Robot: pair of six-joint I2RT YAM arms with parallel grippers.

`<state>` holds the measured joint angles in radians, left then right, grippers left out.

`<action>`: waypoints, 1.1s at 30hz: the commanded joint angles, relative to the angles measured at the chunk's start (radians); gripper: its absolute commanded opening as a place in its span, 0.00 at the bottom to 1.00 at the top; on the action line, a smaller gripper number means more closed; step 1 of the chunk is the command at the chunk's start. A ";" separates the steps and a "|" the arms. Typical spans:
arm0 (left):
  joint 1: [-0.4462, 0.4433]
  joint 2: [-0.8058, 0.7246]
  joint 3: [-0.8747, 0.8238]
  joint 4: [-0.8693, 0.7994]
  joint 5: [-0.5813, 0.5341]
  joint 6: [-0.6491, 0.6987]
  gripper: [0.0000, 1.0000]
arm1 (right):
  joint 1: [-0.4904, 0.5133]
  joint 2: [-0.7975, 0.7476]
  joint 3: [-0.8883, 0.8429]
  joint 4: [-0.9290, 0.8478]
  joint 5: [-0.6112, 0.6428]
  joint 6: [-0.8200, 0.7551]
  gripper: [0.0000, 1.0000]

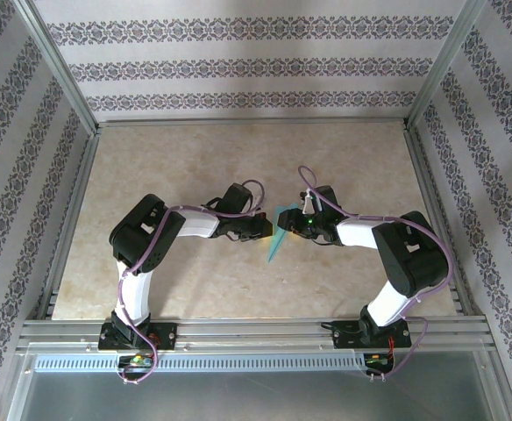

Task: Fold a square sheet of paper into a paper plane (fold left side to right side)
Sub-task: Fold the wing for the fifth time at the center of the table.

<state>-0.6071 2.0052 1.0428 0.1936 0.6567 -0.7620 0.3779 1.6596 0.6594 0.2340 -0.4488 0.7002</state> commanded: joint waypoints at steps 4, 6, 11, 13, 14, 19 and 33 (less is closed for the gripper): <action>-0.006 0.059 0.058 -0.157 -0.111 0.072 0.00 | 0.015 -0.007 0.000 -0.043 0.027 -0.024 0.50; -0.008 0.064 0.073 -0.189 -0.124 0.082 0.00 | 0.015 -0.011 0.000 -0.043 0.028 -0.024 0.50; -0.011 0.072 0.094 -0.240 -0.152 0.092 0.00 | 0.013 -0.024 -0.006 -0.044 0.032 -0.024 0.50; -0.013 0.075 0.104 -0.259 -0.160 0.095 0.00 | 0.012 -0.030 -0.008 -0.045 0.033 -0.021 0.51; -0.014 0.076 0.106 -0.265 -0.164 0.096 0.00 | 0.011 -0.033 -0.009 -0.047 0.035 -0.022 0.51; -0.018 0.084 0.120 -0.291 -0.175 0.102 0.00 | 0.006 -0.043 -0.012 -0.055 0.039 -0.022 0.51; -0.029 0.090 0.148 -0.337 -0.190 0.122 0.00 | -0.058 -0.124 0.012 -0.133 0.003 -0.041 0.26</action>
<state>-0.6285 2.0415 1.1984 -0.0345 0.5591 -0.6689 0.3347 1.5383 0.6434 0.1375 -0.4320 0.6807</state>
